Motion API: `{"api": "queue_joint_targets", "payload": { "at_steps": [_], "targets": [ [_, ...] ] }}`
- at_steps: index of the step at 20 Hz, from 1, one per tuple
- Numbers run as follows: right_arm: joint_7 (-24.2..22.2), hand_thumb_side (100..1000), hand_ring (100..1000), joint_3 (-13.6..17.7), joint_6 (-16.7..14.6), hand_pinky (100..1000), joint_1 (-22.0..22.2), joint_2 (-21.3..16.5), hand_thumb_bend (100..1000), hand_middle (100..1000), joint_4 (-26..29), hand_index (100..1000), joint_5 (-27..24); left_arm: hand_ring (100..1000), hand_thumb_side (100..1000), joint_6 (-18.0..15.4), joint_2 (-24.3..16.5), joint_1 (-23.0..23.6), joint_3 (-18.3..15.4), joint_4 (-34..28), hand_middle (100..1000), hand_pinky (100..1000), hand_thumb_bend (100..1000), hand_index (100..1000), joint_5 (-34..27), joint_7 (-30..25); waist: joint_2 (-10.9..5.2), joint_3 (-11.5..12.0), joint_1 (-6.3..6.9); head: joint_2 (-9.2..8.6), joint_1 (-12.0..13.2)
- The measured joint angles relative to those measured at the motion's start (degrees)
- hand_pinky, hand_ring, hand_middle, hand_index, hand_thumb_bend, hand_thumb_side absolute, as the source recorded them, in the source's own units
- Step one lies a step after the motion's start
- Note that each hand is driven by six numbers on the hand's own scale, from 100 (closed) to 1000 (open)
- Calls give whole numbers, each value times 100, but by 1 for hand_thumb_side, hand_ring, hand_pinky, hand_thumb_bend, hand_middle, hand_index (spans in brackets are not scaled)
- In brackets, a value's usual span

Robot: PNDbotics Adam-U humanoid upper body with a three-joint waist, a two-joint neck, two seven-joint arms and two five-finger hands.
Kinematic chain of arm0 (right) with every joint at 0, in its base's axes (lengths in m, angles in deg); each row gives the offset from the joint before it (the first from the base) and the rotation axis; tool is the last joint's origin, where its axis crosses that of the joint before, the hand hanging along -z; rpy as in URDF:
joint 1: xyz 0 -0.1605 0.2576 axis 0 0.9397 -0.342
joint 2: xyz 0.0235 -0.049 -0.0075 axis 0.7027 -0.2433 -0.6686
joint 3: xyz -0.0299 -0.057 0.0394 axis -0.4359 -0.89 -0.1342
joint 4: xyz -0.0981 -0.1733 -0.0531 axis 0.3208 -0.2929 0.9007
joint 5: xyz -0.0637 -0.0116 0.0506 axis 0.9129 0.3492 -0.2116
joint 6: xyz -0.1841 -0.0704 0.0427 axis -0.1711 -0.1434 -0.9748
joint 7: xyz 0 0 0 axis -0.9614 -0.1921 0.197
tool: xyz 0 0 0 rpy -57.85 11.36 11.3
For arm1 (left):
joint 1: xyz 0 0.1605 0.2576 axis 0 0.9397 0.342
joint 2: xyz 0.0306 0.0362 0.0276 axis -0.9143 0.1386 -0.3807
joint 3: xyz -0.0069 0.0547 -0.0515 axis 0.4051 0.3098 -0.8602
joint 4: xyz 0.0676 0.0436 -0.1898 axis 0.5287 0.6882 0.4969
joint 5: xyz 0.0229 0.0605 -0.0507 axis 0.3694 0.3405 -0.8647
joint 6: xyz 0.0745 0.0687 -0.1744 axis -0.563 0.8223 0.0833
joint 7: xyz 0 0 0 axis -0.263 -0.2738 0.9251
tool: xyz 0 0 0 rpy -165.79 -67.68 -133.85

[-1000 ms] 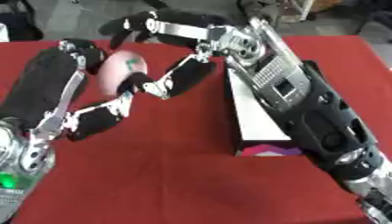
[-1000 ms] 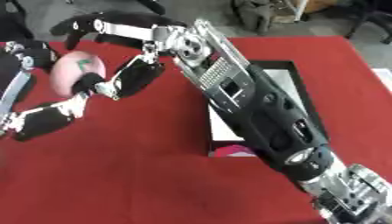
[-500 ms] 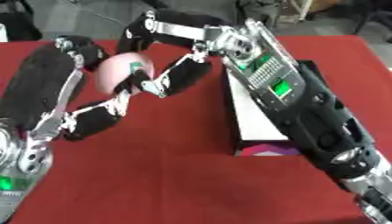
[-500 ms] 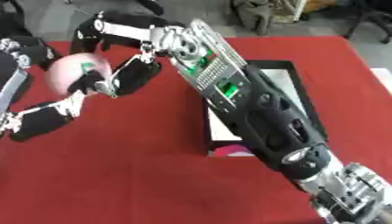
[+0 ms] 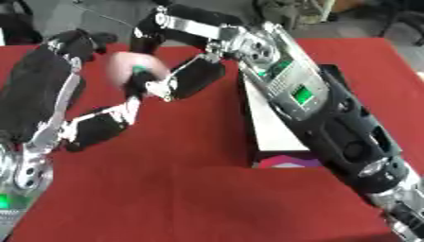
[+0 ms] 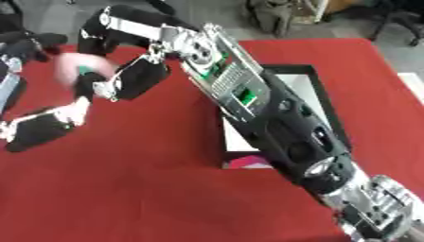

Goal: Pick up the objects with one hand, pass them to the other hand, and then place them into the box on the other side of the table.

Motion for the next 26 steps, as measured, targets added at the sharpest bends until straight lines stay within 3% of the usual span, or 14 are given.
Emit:
{"api": "queue_joint_targets", "payload": {
  "at_steps": [7, 10, 11, 14, 21, 26],
  "targets": [
    [181, 103, 779, 329, 258, 808, 144, -372, 100, 294, 106, 507, -396, 738, 706, 329, -300, 228, -269, -6, 731, 752, 563, 899, -264, -89, -2, -55, 0, 13, -1],
    [298, 104, 780, 561, 382, 809, 303, -695, 100, 296, 189, 512, -598, 725, 718, 504, -536, 371, -426, -28, 709, 743, 483, 855, -479, -45, -2, -93, 2, 13, -8],
    [344, 105, 780, 655, 420, 809, 384, -823, 100, 297, 229, 513, -663, 732, 727, 578, -627, 426, -488, -40, 721, 747, 429, 849, -576, -33, -2, -102, 2, 13, -14],
    [546, 110, 784, 952, 521, 809, 698, -1235, 100, 299, 282, 516, -805, 748, 723, 817, -945, 610, -677, -32, 748, 760, 375, 861, -919, -107, -2, -130, 7, 12, -35],
    [1018, 126, 783, 1528, 593, 804, 1586, -1991, 100, 309, 240, 522, -813, 767, 715, 1212, -1635, 910, -1109, 179, 756, 785, 360, 868, -1807, -911, 0, -165, 39, -16, -262],
    [1242, 141, 787, 1750, 530, 799, 2093, -2280, 100, 330, 23, 538, -529, 780, 702, 1316, -1963, 977, -1331, 209, 767, 800, 373, 880, -2310, -1528, 4, -164, 52, -55, -479]
  ]
}}
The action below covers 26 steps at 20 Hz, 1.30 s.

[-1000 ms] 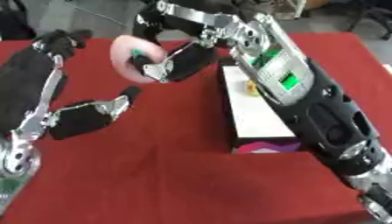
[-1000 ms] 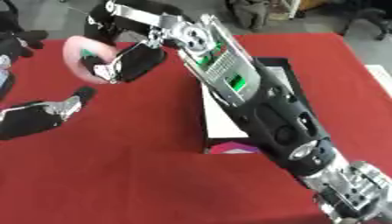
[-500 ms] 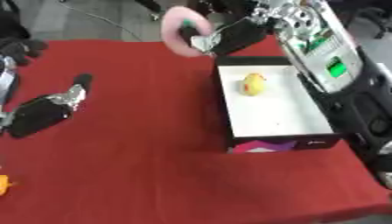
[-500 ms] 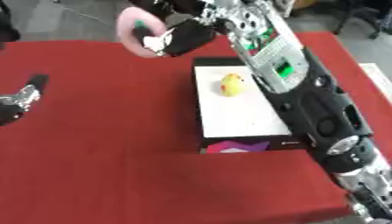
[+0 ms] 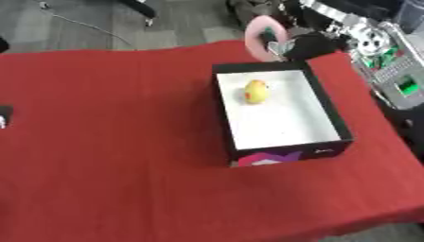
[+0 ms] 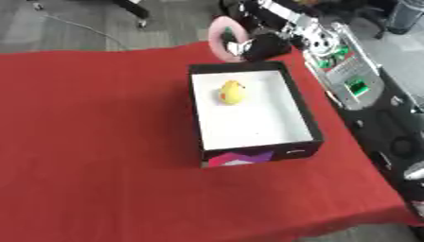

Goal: Pick up the objects with one hand, pass them to the other hand, and then place them into the box on the other side of the table.

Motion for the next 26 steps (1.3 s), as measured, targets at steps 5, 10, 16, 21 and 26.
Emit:
{"api": "queue_joint_targets", "payload": {
  "at_steps": [5, 10, 16, 21, 26],
  "targets": [
    [34, 136, 829, 57, -126, 811, 251, -47, 100, 439, -437, 647, 400, 788, 639, 46, -170, 2, -190, -1, 768, 813, 381, 880, -369, -438, 14, 23, 25, -37, -130],
    [-241, 100, 1000, 76, -392, 909, 359, -68, 100, 754, -736, 901, 842, 809, 521, 10, -252, -18, -286, -1, 778, 838, 428, 879, -568, -751, 14, 32, 26, -42, -164],
    [-714, 292, 1000, 181, -787, 945, 395, -84, 100, 852, -918, 979, 1638, 832, 393, -273, -332, -67, -308, 3, 792, 861, 535, 898, -568, -1131, 14, 33, 34, -56, -155],
    [-663, 248, 1000, 297, -827, 945, 401, -84, 100, 841, -922, 980, 1865, 833, 402, -505, -334, -76, -325, 28, 790, 863, 551, 907, -377, -1363, 14, 33, 56, -58, -117],
    [-227, 409, 1000, 429, -662, 958, 392, -77, 100, 817, -594, 974, 1052, 840, 394, -590, -356, -90, -364, -24, 794, 870, 555, 894, -283, -1448, 14, 30, 75, -57, 141]
  ]
}}
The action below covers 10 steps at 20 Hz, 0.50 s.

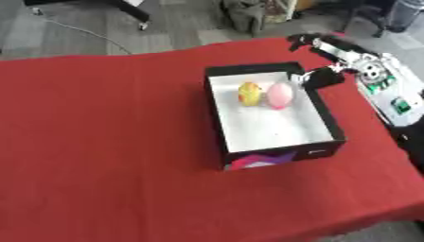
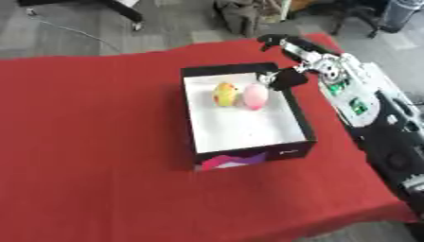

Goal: Pick up the objects with one hand, pass them to the other hand, and then place them into the box on the other side of the table.

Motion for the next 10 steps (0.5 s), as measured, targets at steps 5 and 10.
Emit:
{"api": "queue_joint_targets", "payload": {
  "at_steps": [5, 10],
  "targets": [
    [593, 453, 1000, 34, 88, 947, -1, 18, 100, 792, 732, 960, -1340, 863, 358, -157, -181, -71, 0, -137, 807, 892, 603, 875, 49, -157, -4, 30, 66, 18, 356],
    [869, 445, 1000, 31, 217, 941, 2, 18, 100, 788, 1216, 952, -1930, 895, 352, -484, -436, -74, 44, -143, 821, 918, 675, 885, 292, -484, -24, 41, 95, 25, 663]
  ]
}}
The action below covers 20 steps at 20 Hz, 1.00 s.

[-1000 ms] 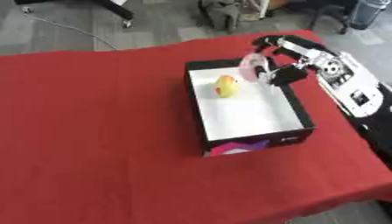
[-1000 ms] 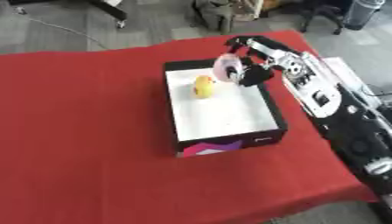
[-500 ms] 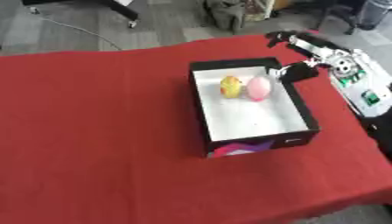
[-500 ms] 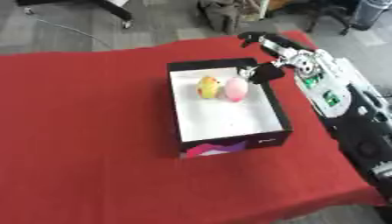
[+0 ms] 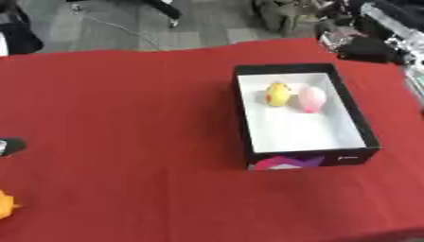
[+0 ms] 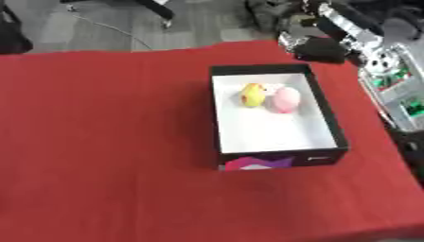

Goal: Pick up the objects with one hand, pass them to the other hand, and then place them into the box on the other side of the table.

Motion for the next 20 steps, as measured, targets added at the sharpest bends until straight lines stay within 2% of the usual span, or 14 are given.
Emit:
{"api": "queue_joint_targets", "payload": {
  "at_steps": [7, 11, 13, 17, 20],
  "targets": [
    [74, 443, 1000, -35, 84, 940, 2, -5, 100, 784, 224, 948, -97, 912, 354, -113, -214, 190, 212, 579, 830, 925, 712, 900, 342, -113, -3, 4, 29, 4, 406],
    [85, 443, 1000, -36, 98, 940, 2, -5, 100, 784, 235, 948, -102, 912, 354, -116, -217, 204, 226, 770, 830, 925, 712, 900, 367, -116, -6, 5, 29, 4, 478],
    [93, 440, 1000, -34, 106, 939, 13, -10, 100, 776, 235, 945, -102, 928, 371, -115, -221, 220, 250, 815, 838, 925, 761, 891, 366, -115, -6, 25, 32, 4, 512],
    [128, 439, 1000, -34, 137, 938, 50, -16, 100, 770, 232, 942, -102, 933, 362, -26, -269, 616, 436, 1193, 838, 926, 777, 883, 188, -26, -8, 0, 45, 4, 644],
    [143, 438, 1000, -35, 152, 937, 55, -18, 100, 769, 227, 942, -102, 933, 358, 20, -268, 671, 524, 1586, 833, 926, 779, 870, 0, 20, -10, -14, 37, 4, 689]
  ]
}}
